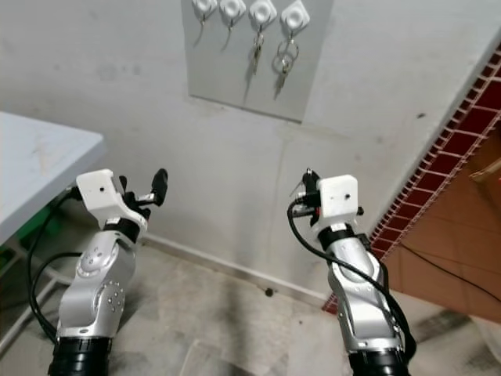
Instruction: Hang keys on a hook
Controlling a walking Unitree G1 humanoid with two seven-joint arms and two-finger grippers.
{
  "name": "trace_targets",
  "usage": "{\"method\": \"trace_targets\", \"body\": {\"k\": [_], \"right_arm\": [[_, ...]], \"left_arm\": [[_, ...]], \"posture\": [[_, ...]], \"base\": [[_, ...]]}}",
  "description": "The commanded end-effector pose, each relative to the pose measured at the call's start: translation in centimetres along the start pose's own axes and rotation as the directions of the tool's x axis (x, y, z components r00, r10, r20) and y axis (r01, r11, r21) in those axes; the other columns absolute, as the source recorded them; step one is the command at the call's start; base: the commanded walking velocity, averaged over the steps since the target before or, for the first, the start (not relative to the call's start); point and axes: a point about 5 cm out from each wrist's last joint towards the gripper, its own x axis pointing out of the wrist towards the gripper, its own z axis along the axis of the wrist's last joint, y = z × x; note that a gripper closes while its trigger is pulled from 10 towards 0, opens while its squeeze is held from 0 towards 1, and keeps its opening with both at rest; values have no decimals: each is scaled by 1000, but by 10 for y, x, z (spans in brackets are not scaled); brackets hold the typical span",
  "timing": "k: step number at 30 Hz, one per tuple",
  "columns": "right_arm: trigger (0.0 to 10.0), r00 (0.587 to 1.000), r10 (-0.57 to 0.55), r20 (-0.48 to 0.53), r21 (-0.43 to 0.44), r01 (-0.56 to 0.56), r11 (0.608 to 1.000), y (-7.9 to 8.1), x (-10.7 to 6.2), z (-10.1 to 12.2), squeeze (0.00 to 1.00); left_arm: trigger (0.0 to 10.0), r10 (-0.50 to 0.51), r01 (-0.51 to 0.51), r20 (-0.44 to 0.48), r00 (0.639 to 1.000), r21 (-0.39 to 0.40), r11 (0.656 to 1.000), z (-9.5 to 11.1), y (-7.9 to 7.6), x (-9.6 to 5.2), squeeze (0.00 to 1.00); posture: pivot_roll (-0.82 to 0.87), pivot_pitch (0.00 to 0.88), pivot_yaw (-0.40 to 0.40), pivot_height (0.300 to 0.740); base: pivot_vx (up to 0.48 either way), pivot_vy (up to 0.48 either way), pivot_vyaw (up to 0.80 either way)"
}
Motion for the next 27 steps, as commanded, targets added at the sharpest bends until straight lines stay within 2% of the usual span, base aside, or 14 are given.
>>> {"method": "trace_targets", "body": {"k": [1, 8, 19, 24, 27], "right_arm": [[10000, 1000, -21, -10, -12, 21, 1000, -7, 0, -1, 0], [10000, 1000, -10, 14, -8, 10, 1000, -5, 1, 2, 0], [10000, 999, 0, 34, -24, 1, 1000, -5, -1, 3, 0], [10000, 997, -65, 39, 48, 63, 997, -15, -1, 4, 0], [10000, 995, -79, 56, 50, 76, 996, -25, -1, 9, 0]], "left_arm": [[10000, -28, 28, 3, 1000, 0, 1000, 1, -8, 2, 0], [10000, -29, 29, 3, 1000, -3, 1000, 0, -9, 1, 0], [10000, -27, 27, -6, 1000, -6, 1000, -2, -8, 0, 0], [10000, -41, 41, -2, 999, 10, 999, 1, -9, 1, 0], [10000, -79, 79, 17, 997, 17, 997, 8, -10, 0, 0]], "posture": [[24, 5, -41, 740], [24, 0, -42, 740], [25, 0, -42, 740], [27, 0, -41, 740], [26, 0, -41, 740]], "base": [[0, 0, -731], [0, 0, -730], [0, 0, 0], [0, 0, 0], [0, 0, 0]]}}
